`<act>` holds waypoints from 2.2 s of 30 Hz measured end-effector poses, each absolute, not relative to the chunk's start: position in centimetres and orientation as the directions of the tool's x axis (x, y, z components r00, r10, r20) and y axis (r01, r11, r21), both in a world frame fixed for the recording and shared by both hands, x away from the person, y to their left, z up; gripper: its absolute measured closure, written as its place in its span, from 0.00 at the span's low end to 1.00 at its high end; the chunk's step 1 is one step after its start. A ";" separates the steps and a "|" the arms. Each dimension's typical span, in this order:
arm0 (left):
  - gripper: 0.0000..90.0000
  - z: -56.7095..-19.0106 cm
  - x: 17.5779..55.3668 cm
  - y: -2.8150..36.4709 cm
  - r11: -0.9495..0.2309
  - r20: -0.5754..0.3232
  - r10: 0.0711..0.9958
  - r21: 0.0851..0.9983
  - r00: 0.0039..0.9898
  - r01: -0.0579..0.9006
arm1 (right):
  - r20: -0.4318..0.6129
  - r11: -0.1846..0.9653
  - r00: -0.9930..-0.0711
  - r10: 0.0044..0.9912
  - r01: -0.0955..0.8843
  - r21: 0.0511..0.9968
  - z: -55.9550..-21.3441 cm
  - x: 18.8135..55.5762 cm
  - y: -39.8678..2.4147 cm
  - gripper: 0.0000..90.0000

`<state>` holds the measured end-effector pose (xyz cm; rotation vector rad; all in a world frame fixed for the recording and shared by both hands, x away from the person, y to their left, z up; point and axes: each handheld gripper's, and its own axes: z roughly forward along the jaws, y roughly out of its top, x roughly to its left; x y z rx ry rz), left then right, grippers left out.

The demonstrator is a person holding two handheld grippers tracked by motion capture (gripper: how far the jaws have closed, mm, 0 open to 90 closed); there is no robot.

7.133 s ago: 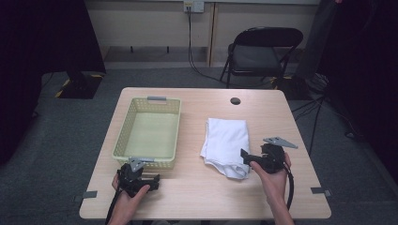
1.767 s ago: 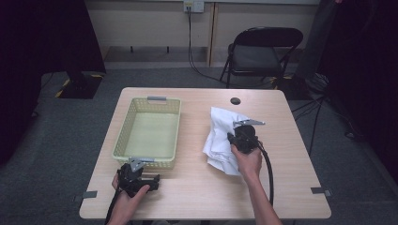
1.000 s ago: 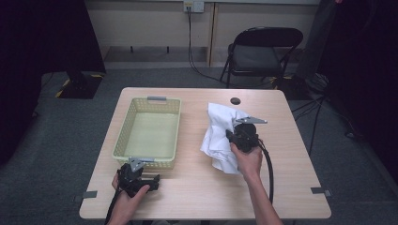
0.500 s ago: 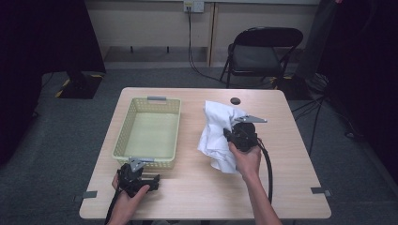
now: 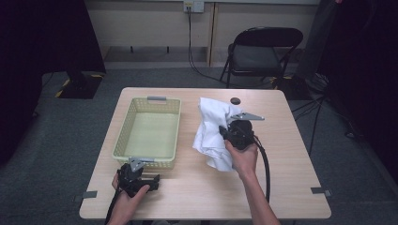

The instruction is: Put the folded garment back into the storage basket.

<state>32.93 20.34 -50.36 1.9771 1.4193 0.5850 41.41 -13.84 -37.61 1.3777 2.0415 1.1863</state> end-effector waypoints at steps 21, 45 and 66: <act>0.00 -50.4 32.9 20.3 -0.223 -0.005 0.947 0.710 0.322 0.668 | 0.134 0.155 -0.473 0.871 0.524 0.838 -35.9 41.4 -11.5 0.91; 0.00 -50.4 32.9 20.3 -0.224 -0.005 0.947 0.709 0.322 0.668 | 0.142 0.163 -0.518 0.844 0.500 0.851 -34.5 41.4 -8.8 0.91; 0.00 -50.4 32.9 20.3 -0.223 -0.005 0.947 0.710 0.322 0.668 | 0.135 0.183 -0.557 0.820 0.479 0.858 -33.0 41.6 -6.2 0.91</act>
